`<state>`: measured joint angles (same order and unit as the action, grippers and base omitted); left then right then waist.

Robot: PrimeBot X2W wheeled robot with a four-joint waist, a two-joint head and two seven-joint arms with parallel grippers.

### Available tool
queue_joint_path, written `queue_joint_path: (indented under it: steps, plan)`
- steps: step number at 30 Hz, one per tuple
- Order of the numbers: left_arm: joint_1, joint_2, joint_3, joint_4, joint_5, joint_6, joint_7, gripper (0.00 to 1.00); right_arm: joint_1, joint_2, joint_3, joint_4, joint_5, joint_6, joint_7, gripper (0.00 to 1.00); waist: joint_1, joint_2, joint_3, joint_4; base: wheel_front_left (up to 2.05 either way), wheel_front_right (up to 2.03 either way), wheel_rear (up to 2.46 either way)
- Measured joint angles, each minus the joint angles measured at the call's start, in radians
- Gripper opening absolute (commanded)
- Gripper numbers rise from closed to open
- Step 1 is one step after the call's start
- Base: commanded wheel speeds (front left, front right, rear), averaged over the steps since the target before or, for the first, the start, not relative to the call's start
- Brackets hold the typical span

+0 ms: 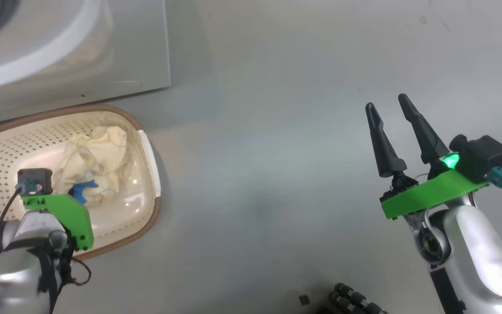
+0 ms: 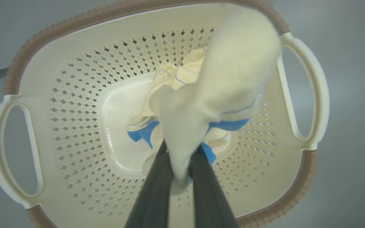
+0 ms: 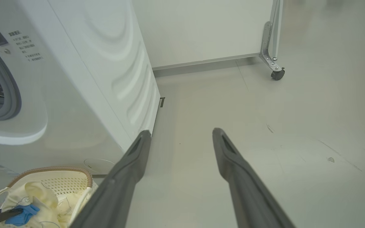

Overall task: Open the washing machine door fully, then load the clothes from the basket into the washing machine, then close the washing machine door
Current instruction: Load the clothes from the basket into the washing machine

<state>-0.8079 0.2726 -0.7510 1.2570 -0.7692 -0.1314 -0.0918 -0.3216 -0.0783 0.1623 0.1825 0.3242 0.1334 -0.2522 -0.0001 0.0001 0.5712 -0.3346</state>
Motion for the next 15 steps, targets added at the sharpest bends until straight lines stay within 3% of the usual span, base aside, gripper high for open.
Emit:
queue_joint_path:
  steps: [9, 15]
  plan:
    - [0.051, -0.017, 0.004, -0.001, -0.007, 0.002, -0.143, 0.00, 0.039, -0.016, 0.000, 0.016, -0.009, 0.000, 0.000, 1.00, 0.0000, 0.0000, -0.111, 0.072, 0.00, 0.00, 0.00]
    - [0.093, -0.007, 0.041, -0.105, 0.006, 0.046, -0.155, 0.00, 0.062, -0.022, 0.000, 0.023, -0.009, 0.000, 0.000, 1.00, 0.0000, 0.0000, -0.173, 0.120, 0.00, 0.00, 0.00]
